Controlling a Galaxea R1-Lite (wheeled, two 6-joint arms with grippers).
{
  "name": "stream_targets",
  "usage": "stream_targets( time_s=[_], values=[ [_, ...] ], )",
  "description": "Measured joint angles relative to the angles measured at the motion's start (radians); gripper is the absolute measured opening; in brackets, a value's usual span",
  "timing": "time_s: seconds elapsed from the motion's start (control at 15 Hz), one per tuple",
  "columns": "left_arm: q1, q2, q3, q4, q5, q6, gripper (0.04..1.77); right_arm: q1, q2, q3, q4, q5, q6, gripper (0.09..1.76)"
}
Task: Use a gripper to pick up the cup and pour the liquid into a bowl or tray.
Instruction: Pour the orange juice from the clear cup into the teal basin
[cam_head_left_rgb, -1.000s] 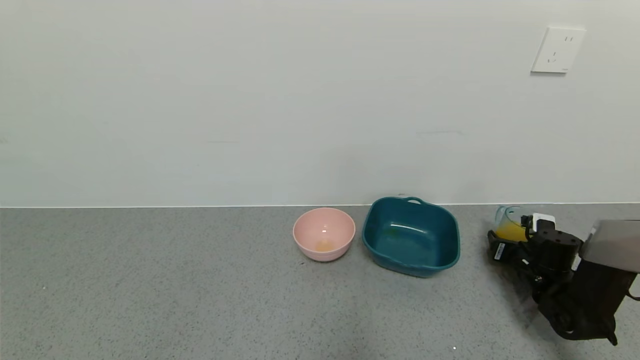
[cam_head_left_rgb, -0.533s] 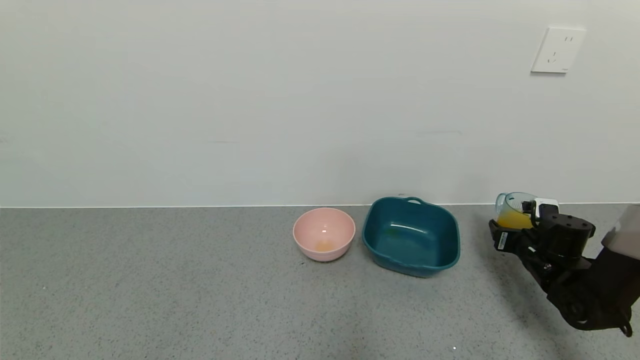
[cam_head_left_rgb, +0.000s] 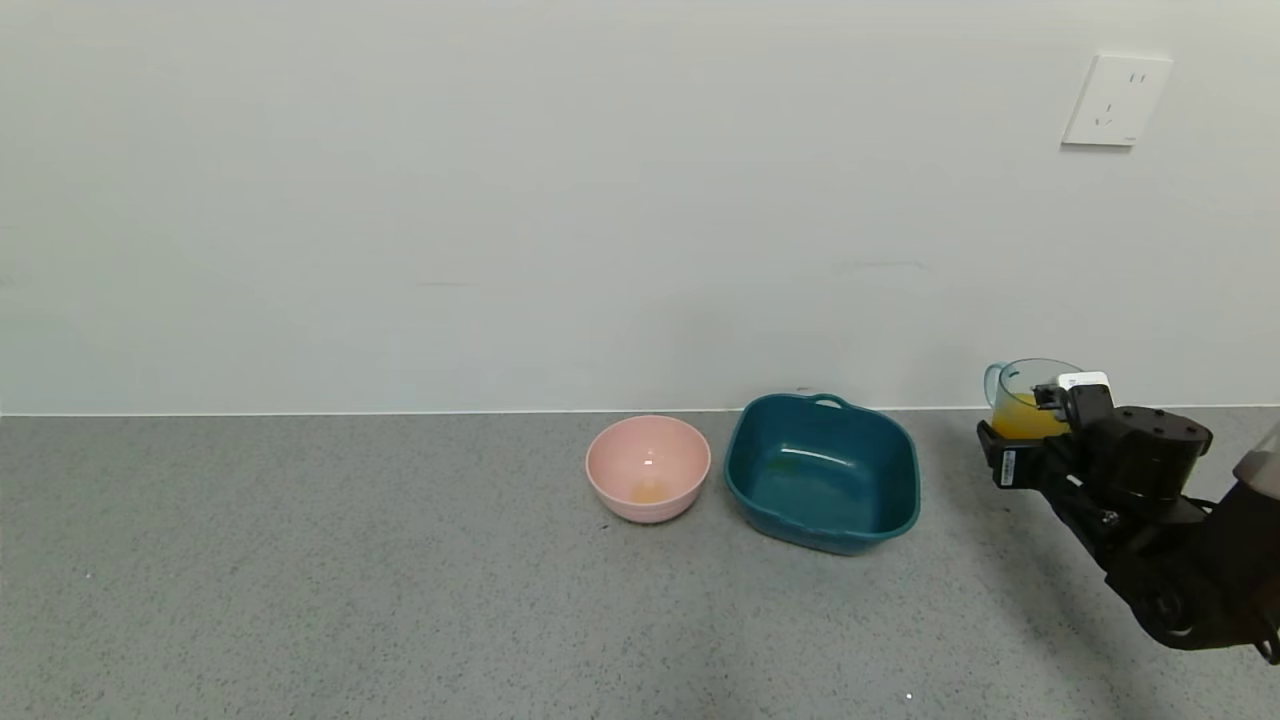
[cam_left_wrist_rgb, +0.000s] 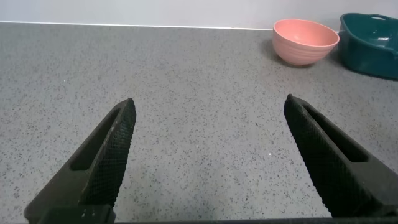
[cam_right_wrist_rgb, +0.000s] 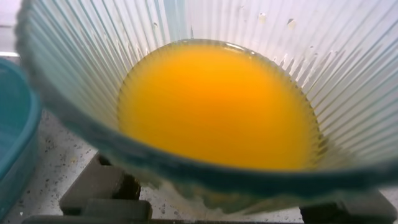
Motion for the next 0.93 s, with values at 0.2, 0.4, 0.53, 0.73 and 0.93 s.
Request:
stream_targets(
  time_s=[0.2, 0.4, 0.53, 0.73, 0.93],
  values=[
    [0.0, 0.0, 0.0, 0.0, 0.0, 0.0, 1.72, 0.009, -0.005, -0.002, 0.0, 0.007, -0.056, 1.35],
    [0.0, 0.0, 0.0, 0.0, 0.0, 0.0, 1.72, 0.012, -0.009, -0.01, 0.012, 0.024, -0.098, 1.35],
    [0.0, 0.0, 0.0, 0.0, 0.0, 0.0, 1.72, 0.014, -0.015, -0.014, 0.036, 0.027, -0.123, 1.35],
    [0.0, 0.0, 0.0, 0.0, 0.0, 0.0, 1.72, 0.032, -0.025, -0.016, 0.062, 0.043, -0.165, 1.35],
    [0.0, 0.0, 0.0, 0.0, 0.0, 0.0, 1.72, 0.049, -0.031, -0.022, 0.07, 0.045, -0.215, 1.35]
  ],
)
